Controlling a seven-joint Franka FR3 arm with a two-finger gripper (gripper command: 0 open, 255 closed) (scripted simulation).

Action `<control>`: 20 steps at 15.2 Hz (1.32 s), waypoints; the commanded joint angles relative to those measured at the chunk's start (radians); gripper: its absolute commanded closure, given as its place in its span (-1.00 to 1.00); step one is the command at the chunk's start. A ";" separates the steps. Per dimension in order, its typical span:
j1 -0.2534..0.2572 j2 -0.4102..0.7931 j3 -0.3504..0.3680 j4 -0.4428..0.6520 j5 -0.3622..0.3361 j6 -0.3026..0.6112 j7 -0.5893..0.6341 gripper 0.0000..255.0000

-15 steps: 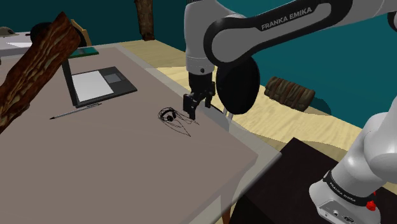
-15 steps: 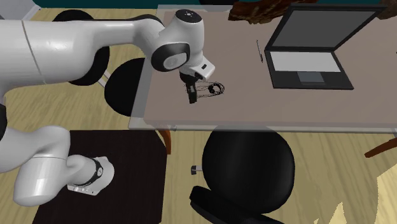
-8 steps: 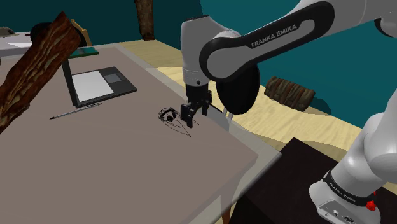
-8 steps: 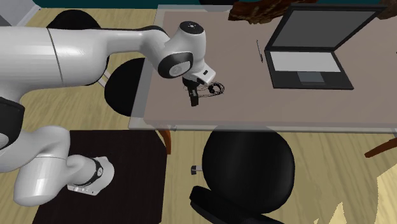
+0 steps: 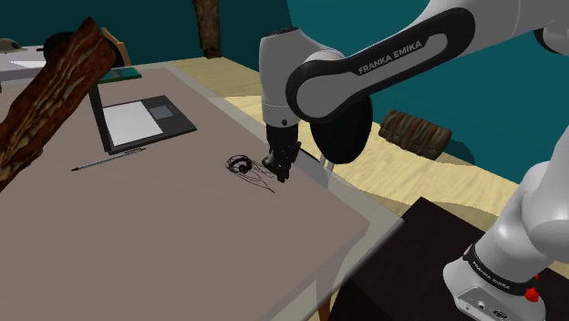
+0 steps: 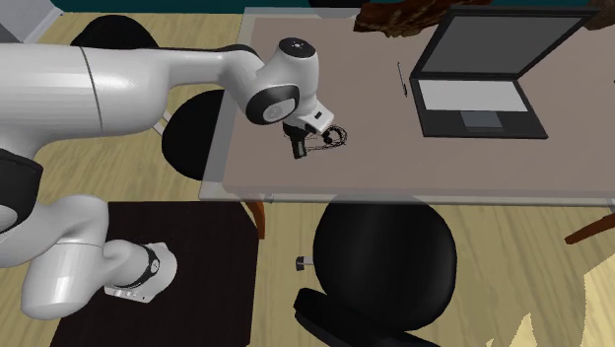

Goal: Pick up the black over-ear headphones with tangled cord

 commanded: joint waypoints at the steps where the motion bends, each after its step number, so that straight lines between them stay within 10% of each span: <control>1: 0.000 0.000 0.000 0.000 0.000 0.000 0.000 1.00; 20: -0.004 -0.054 0.002 0.146 0.025 -0.195 -0.018 1.00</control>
